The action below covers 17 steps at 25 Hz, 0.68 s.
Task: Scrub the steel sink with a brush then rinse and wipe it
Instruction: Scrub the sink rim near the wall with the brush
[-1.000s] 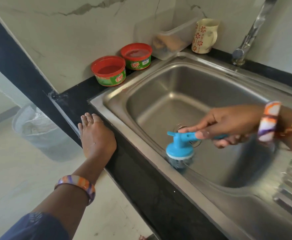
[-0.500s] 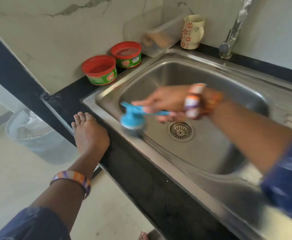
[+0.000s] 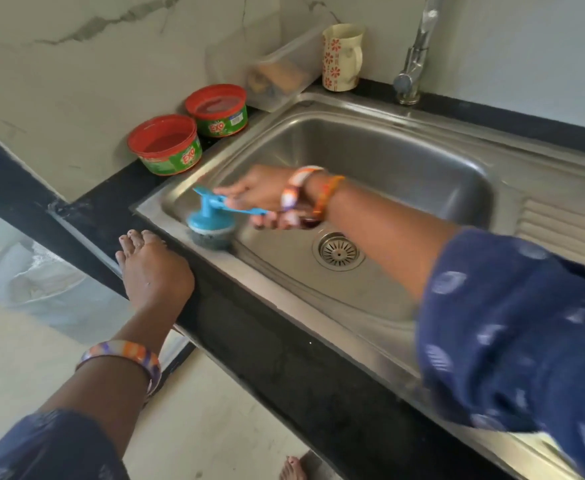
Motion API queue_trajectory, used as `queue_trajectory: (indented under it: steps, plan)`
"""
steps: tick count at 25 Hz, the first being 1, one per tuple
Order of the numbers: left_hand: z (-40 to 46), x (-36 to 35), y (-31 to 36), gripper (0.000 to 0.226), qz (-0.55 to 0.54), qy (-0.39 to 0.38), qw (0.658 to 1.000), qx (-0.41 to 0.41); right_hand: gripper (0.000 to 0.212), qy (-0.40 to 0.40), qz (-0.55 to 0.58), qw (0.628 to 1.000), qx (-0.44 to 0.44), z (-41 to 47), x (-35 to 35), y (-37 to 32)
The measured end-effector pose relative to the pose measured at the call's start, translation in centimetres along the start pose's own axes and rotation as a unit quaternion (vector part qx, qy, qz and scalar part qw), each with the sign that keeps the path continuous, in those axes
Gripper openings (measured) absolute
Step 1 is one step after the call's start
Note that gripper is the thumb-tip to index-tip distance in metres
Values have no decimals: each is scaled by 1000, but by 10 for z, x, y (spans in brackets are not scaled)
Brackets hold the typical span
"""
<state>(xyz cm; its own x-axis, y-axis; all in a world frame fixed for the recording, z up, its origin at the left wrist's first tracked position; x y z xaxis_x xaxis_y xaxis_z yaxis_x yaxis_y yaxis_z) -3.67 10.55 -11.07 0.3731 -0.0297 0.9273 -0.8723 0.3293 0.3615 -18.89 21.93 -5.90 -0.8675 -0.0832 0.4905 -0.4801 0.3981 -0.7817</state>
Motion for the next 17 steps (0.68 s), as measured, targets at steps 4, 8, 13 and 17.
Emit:
queue_trajectory:
  steps: [4, 8, 13, 17]
  plan:
    - [-3, 0, 1, 50, -15, -1, 1000, 0, 53, -185, -55, 971, -143, -130, 18, 75]
    - [-1, 0, 1, 49, -14, -2, 1000, 4, 46, -191, -91, 961, -176, -175, 19, 86]
    - [-2, 2, 1, 46, -1, -12, 1000, 2, 42, 43, -58, 997, -4, -38, 1, 26]
    - [-2, 2, 2, 46, 8, -8, 1000, 2, 40, -22, -42, 998, -49, -79, 10, 52]
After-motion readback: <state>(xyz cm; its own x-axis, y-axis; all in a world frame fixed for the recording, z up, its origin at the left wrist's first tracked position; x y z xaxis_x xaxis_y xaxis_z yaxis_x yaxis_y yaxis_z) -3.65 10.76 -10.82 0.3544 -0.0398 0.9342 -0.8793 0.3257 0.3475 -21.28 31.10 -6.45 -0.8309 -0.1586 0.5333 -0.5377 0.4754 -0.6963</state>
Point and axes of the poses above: each hand's wrist, its own z-axis towards the middle knuckle, its own x-axis out of the back of the hand, y = z × x, the point moved 8 cm from there along z, towards the middle knuckle, and after that the axes turned 10 degrees about -z, right-handed, at the moved point
